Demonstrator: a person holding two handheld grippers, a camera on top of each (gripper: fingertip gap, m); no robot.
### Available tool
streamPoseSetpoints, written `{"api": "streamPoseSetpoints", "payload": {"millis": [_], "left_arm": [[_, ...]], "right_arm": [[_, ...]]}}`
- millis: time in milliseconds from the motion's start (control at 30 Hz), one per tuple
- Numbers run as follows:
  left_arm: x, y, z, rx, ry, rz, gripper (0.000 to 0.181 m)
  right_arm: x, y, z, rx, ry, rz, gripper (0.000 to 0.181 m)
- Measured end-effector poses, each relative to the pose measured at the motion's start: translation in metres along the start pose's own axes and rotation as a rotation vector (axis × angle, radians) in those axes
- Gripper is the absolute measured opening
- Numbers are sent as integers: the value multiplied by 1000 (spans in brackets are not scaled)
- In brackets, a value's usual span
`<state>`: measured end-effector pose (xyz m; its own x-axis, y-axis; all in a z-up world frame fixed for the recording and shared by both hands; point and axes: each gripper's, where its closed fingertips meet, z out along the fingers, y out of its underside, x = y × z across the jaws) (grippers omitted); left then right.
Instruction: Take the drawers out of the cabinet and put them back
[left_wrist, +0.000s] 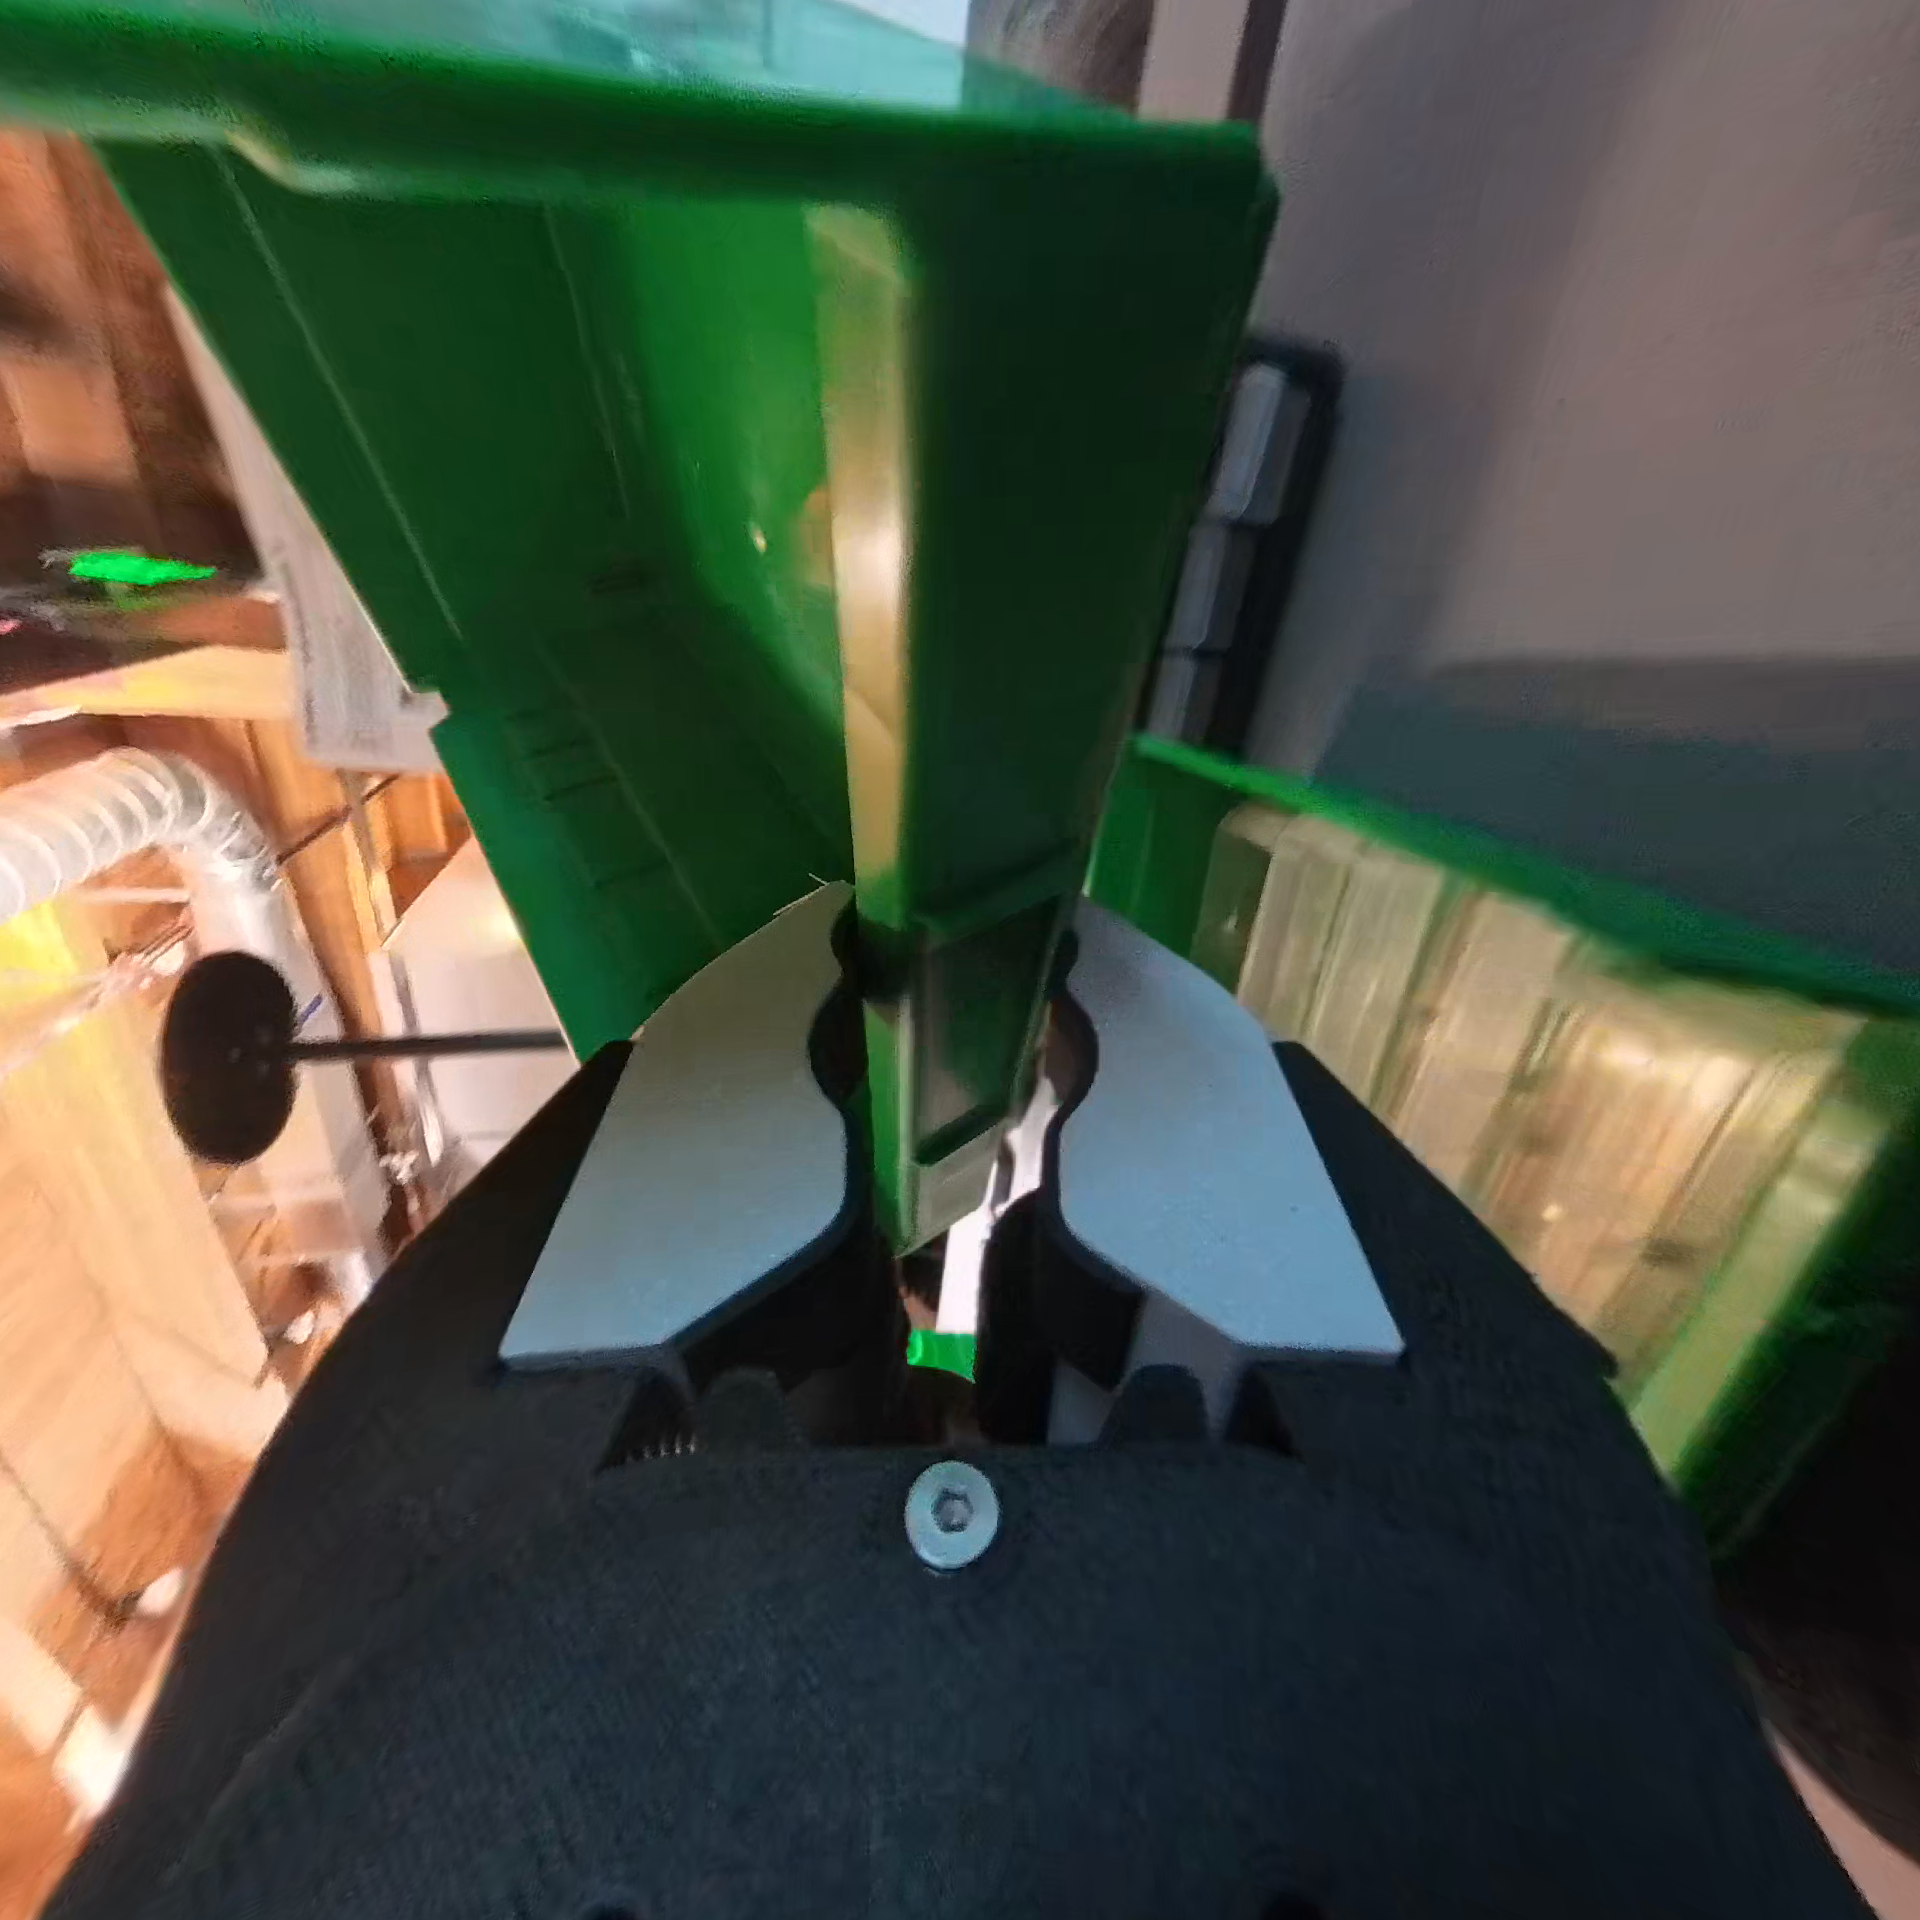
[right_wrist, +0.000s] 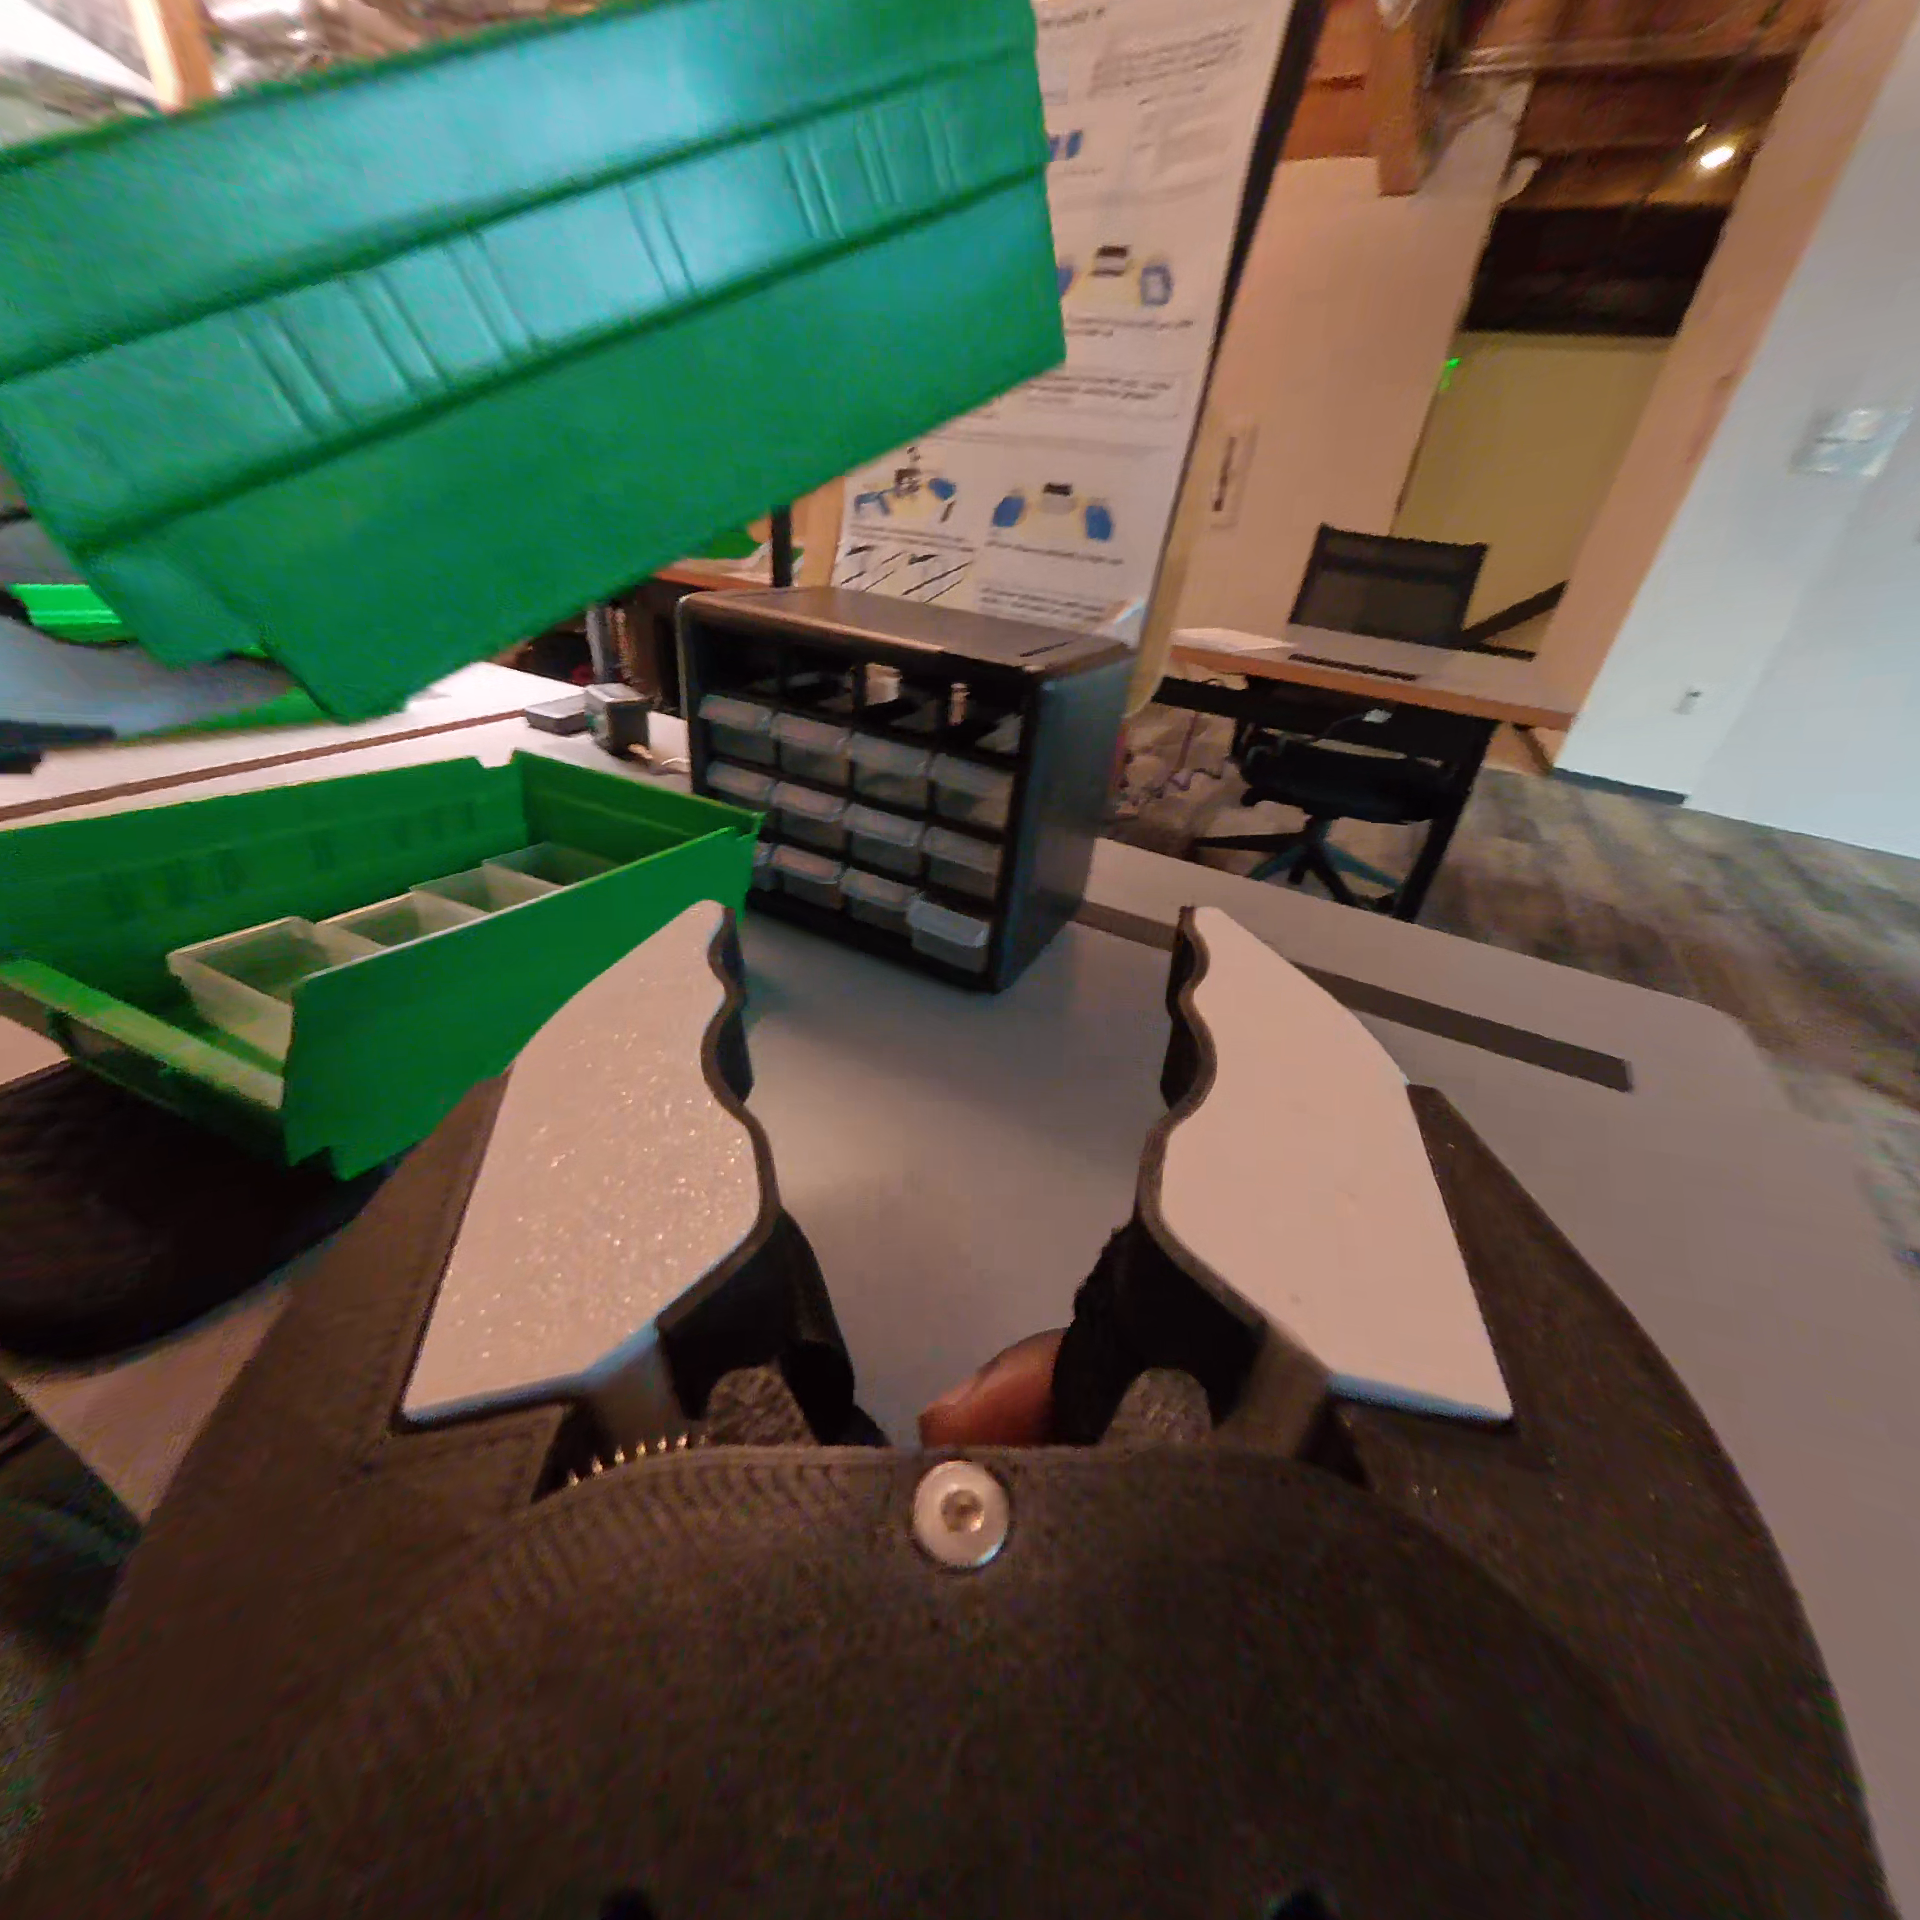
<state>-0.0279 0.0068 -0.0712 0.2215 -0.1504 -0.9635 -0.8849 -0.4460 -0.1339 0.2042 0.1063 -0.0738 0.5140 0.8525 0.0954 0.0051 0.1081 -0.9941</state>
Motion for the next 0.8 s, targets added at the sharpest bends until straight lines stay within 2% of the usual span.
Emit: {"api": "streamPoseSetpoints", "payload": {"millis": [200,433,633,800], "left_arm": [[51,-73,16,68,185,38,32],[113,-127,34,97,342,122,32],[160,-144,62,51,411,188,33],[166,-147,81,13,332,250,33]], "right_arm": [[24,-9,-27,7,90,-11,78],[52,-9,-53,54,160,43,75],[58,-2,-55,34,162,42,75],[61,3,-54,27,159,61,74]]}}
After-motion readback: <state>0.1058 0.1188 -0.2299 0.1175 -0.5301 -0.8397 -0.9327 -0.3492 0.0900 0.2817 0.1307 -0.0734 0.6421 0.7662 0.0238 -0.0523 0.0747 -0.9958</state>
